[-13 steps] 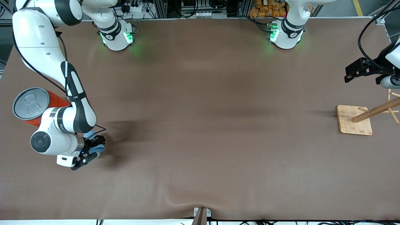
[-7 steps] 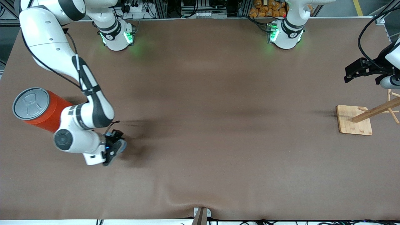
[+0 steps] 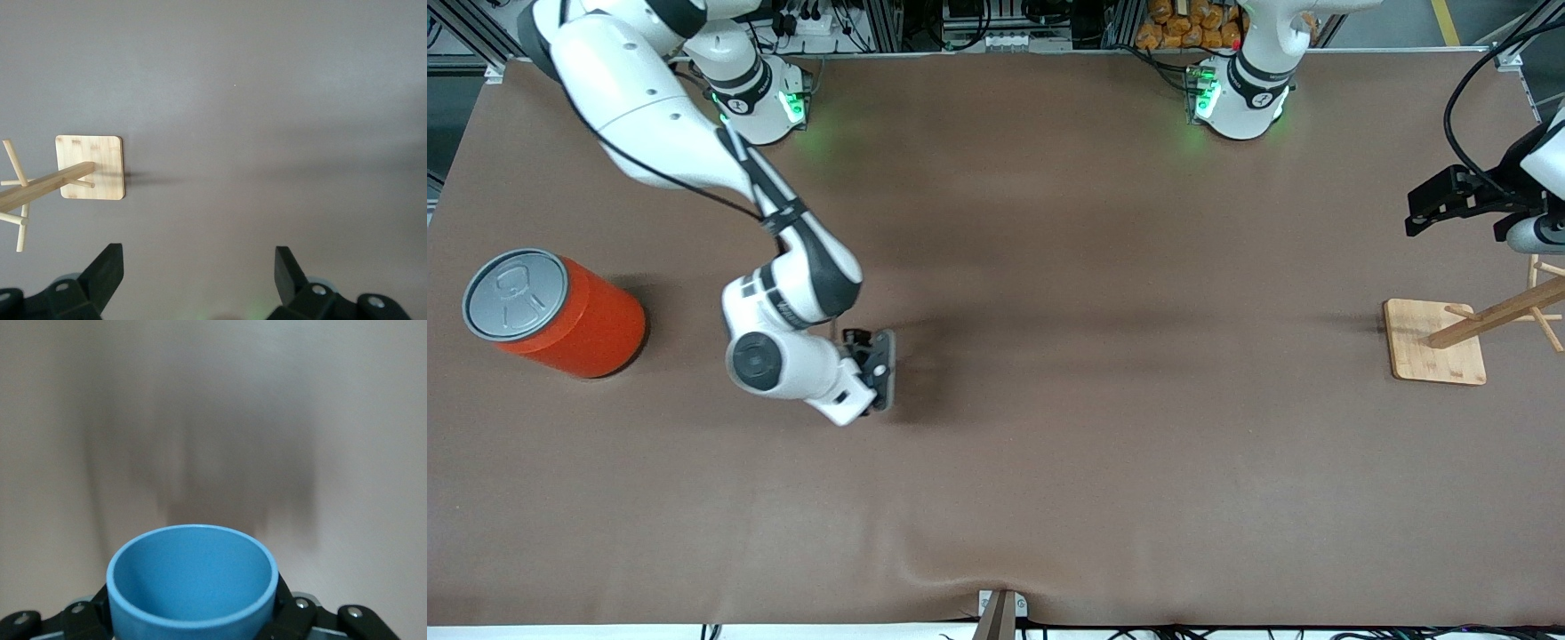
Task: Flip cup
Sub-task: 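Lift the cup and carry it toward the table middle with the right gripper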
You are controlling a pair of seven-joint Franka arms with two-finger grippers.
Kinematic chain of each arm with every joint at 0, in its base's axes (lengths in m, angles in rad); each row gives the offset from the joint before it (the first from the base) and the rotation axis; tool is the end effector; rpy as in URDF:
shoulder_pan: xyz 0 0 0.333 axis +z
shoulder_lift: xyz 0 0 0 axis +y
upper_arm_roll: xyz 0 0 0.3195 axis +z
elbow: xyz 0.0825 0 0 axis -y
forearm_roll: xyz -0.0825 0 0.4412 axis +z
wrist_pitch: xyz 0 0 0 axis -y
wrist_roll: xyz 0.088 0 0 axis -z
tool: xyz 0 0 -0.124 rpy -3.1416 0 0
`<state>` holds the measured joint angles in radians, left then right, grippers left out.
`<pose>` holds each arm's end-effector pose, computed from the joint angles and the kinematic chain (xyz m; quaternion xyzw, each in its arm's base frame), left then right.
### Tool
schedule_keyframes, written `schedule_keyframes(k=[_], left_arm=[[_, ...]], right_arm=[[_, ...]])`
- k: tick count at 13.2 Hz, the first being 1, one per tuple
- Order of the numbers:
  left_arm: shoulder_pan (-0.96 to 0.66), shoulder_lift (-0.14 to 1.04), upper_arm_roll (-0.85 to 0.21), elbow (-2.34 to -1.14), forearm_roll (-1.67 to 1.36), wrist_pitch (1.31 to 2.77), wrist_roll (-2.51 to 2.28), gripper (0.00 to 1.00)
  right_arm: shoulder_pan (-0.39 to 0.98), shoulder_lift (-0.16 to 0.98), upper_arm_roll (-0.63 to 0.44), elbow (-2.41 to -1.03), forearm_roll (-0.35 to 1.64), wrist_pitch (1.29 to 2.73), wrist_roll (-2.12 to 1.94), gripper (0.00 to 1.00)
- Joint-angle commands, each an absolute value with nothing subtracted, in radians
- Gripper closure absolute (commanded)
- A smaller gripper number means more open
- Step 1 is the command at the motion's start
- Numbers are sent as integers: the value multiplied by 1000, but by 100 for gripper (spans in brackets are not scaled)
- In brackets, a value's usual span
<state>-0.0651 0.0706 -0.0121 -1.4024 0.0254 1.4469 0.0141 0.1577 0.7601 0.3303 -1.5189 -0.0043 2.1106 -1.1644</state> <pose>0.6190 -0.0442 0.6449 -0.9989 0.0442 0.0127 0.0126 0.6664 0.3228 0.1710 -0.6964 -0.7057 0.0236 0.1284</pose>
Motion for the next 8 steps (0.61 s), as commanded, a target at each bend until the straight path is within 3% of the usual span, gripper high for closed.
schedule_keyframes(k=[1, 2, 4, 8], left_arm=[[-63, 67, -14, -1396, -9, 1462, 26, 0], [-57, 67, -17, -1396, -15, 1463, 37, 0], [-77, 68, -20, -1396, -17, 1465, 25, 0], [-101, 95, -63, -1404, -55, 1460, 11, 0]], right_arm=[[179, 755, 330, -1568, 2, 2141, -1226, 48], [192, 755, 330, -1580, 2, 2161, -1226, 46], [199, 761, 328, -1586, 2, 2189, -1226, 3], [196, 759, 330, -1585, 2, 2183, -1238, 0]])
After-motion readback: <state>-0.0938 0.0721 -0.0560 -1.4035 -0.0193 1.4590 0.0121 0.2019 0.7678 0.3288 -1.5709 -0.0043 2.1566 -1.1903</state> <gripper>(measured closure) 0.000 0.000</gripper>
